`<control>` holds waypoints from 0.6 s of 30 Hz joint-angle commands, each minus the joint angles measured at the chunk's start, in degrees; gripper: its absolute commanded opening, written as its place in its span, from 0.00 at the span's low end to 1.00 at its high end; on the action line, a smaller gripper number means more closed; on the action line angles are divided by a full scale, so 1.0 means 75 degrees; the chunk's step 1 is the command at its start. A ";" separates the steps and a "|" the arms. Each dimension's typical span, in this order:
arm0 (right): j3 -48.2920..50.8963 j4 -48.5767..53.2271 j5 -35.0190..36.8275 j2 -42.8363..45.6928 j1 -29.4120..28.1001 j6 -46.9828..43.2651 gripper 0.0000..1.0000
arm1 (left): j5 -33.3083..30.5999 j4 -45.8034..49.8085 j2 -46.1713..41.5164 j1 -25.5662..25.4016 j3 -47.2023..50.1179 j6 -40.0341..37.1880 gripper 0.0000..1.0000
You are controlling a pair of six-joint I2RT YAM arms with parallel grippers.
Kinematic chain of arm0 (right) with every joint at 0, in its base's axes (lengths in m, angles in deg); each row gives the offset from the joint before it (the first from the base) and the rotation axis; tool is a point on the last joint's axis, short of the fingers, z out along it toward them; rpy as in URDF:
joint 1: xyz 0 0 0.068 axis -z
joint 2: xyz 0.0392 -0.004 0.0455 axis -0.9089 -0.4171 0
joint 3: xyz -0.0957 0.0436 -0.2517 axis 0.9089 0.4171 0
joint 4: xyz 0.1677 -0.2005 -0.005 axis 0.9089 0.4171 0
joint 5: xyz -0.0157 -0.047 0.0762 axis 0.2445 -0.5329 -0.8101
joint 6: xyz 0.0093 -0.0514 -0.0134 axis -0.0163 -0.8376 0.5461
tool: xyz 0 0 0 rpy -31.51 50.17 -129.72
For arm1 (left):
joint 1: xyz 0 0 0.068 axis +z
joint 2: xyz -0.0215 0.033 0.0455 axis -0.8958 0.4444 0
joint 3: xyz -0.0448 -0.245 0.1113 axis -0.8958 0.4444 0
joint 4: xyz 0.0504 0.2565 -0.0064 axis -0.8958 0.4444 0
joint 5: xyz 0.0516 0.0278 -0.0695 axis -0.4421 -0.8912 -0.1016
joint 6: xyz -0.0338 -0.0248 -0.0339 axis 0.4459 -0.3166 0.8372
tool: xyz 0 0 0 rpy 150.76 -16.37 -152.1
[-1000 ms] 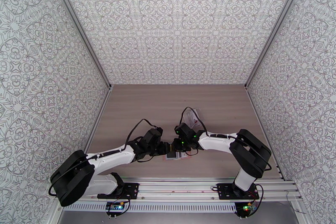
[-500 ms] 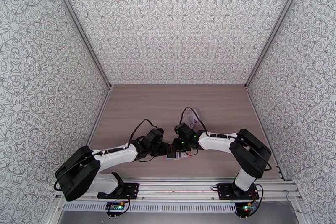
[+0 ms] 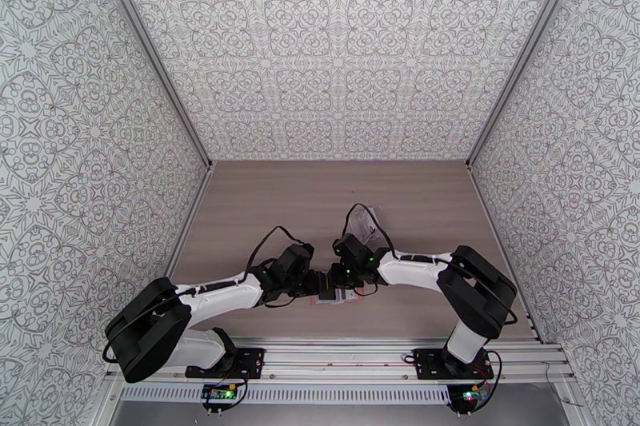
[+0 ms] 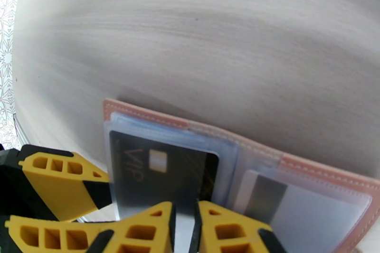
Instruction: Put the credit cards into the card holder
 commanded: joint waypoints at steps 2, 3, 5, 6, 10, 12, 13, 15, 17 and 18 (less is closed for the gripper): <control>0.0012 0.0380 0.0161 0.0407 -0.0063 -0.0096 0.29 | 0.0452 -0.0619 0.0022 -0.0088 -0.0079 0.0146 0.38; -0.0005 0.0425 0.0187 0.0477 -0.0063 -0.0121 0.30 | 0.0490 -0.0665 0.0019 -0.0105 -0.0079 0.0167 0.38; -0.0011 0.0519 0.0250 0.0635 -0.0064 -0.0144 0.33 | 0.0546 -0.0729 0.0040 -0.0105 -0.0102 0.0204 0.39; -0.0011 0.0573 0.0291 0.0711 -0.0054 -0.0155 0.34 | 0.0584 -0.0768 0.0063 -0.0116 -0.0123 0.0216 0.38; 0.0032 0.0675 0.0395 0.0891 -0.0029 -0.0181 0.36 | 0.0714 -0.0957 0.0274 -0.0192 -0.0248 0.0263 0.39; 0.0088 0.0679 0.0434 0.0959 -0.0017 -0.0179 0.36 | 0.0667 -0.0941 0.0324 -0.0224 -0.0301 0.0263 0.39; 0.0123 0.0679 0.0469 0.0992 -0.0012 -0.0179 0.36 | 0.0628 -0.0923 0.0324 -0.0231 -0.0302 0.0263 0.39; 0.0153 0.0702 0.0514 0.1013 0.0009 -0.0225 0.36 | 0.0545 -0.0835 0.0269 -0.0244 -0.0297 0.0263 0.39; 0.0166 0.0722 0.0524 0.0959 0.0057 -0.0285 0.31 | 0.0405 -0.0680 0.0177 -0.0239 -0.0256 0.0234 0.39; 0.0165 0.0725 0.0498 0.0924 0.0068 -0.0307 0.26 | 0.0331 -0.0604 0.0121 -0.0228 -0.0228 0.0228 0.39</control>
